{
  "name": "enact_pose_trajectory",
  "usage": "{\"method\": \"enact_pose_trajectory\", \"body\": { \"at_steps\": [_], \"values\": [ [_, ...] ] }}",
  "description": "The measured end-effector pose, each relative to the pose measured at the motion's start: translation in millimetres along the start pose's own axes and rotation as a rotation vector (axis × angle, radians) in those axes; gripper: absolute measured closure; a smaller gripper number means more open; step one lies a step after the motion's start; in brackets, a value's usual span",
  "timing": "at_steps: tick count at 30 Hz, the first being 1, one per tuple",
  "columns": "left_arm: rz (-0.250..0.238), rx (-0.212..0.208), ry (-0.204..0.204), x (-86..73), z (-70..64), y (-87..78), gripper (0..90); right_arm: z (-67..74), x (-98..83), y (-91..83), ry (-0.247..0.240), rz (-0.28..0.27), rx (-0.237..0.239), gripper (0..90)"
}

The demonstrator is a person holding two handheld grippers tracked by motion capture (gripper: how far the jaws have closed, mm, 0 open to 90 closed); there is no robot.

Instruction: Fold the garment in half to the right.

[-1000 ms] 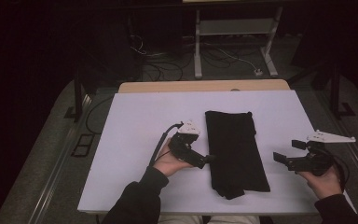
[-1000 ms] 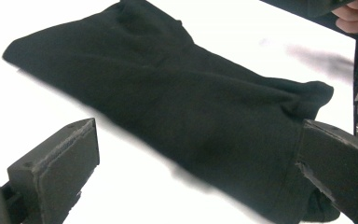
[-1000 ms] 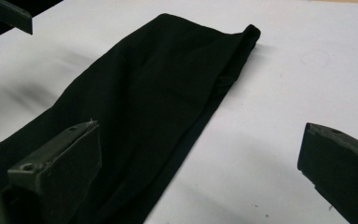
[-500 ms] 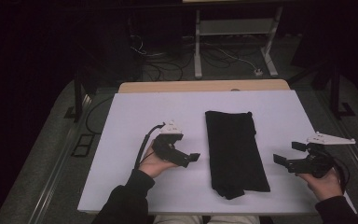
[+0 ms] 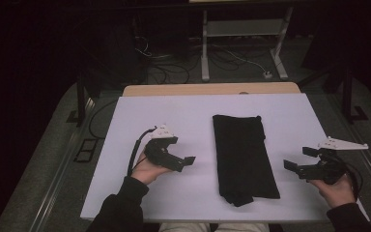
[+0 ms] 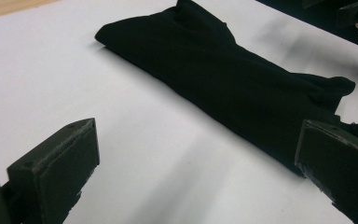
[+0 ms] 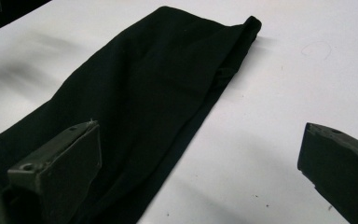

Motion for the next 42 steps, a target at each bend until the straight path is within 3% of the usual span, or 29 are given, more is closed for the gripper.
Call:
{"method": "enact_pose_trajectory", "body": {
  "at_steps": [18,32,42],
  "values": [
    [-0.009,0.054,-0.017,-7.7,22.2,-31.5,0.0,-0.6,-0.6,0.7,-0.006,0.0,0.001,0.0],
    [-0.034,0.105,-0.052,-22.6,40.6,-63.3,0.0,-0.4,-1.5,1.3,-0.003,0.005,0.002,0.0],
    [-0.053,0.138,-0.055,-35.6,47.4,-81.1,0.0,0.5,-2.5,2.6,-0.005,0.012,0.005,0.0]
  ]
}}
Point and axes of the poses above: each handheld gripper's, and its own axes: y roughly forward along the jaws, x roughly out of its top, z roughly to its left, the point moved 6 cm from there along y, roughly forward along the jaws, and after that the axes turned 14 degrees about -z, right-handed, at the moved point
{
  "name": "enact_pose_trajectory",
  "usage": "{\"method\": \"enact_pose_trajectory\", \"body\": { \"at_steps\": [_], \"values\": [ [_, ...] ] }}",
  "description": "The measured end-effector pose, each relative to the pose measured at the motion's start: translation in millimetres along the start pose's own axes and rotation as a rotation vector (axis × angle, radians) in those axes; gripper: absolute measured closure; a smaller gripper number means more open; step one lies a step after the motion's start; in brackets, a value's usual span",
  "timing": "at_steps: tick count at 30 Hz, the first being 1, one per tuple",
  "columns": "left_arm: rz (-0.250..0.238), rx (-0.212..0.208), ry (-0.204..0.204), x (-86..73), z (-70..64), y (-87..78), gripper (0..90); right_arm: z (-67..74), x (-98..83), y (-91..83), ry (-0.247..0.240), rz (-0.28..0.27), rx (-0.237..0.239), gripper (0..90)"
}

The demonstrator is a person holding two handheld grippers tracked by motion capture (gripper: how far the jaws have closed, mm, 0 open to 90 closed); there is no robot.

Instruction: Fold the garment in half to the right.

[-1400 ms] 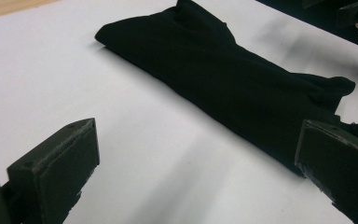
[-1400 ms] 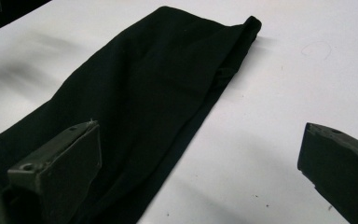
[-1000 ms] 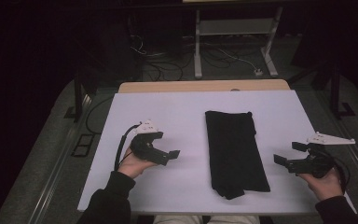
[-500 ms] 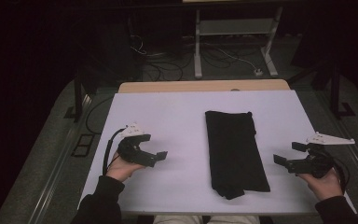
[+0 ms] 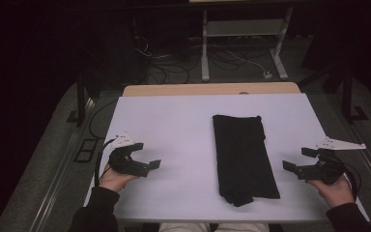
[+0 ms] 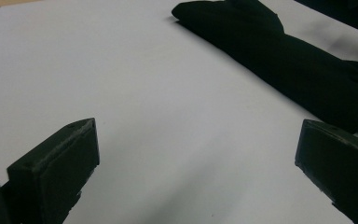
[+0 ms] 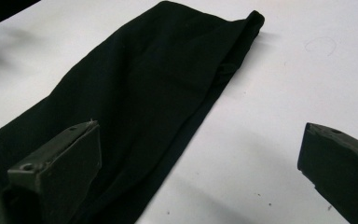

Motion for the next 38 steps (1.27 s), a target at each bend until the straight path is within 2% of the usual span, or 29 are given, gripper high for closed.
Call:
{"method": "enact_pose_trajectory", "body": {
  "at_steps": [8,21,27,31,38],
  "values": [
    [-0.02,0.021,-0.01,-6.7,6.2,-9.8,0.0,-0.4,0.0,-0.2,-0.001,-0.002,-0.001,0.0],
    [-0.079,0.073,-0.043,-21.6,27.1,-40.2,0.0,0.1,-1.3,0.2,-0.007,0.01,-0.001,0.0],
    [-0.102,0.08,-0.038,-27.1,31.7,-52.6,0.0,-0.6,-1.9,0.8,-0.014,0.012,0.0,0.0],
    [-0.082,0.091,-0.036,-32.8,33.5,-56.5,0.0,-0.1,-2.4,1.8,-0.007,0.02,0.001,0.0],
    [-0.067,0.085,-0.036,-36.3,31.9,-56.5,0.0,-0.4,-3.4,5.0,-0.017,0.029,0.006,0.0]
  ]
}}
Point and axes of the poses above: each handheld gripper's, and its own axes: y roughly forward along the jaws, x roughly out of its top, z roughly to its left, the point moved 6 cm from there along y, roughly forward along the jaws, and after that the axes turned 14 degrees about -z, right-handed, at the moved point
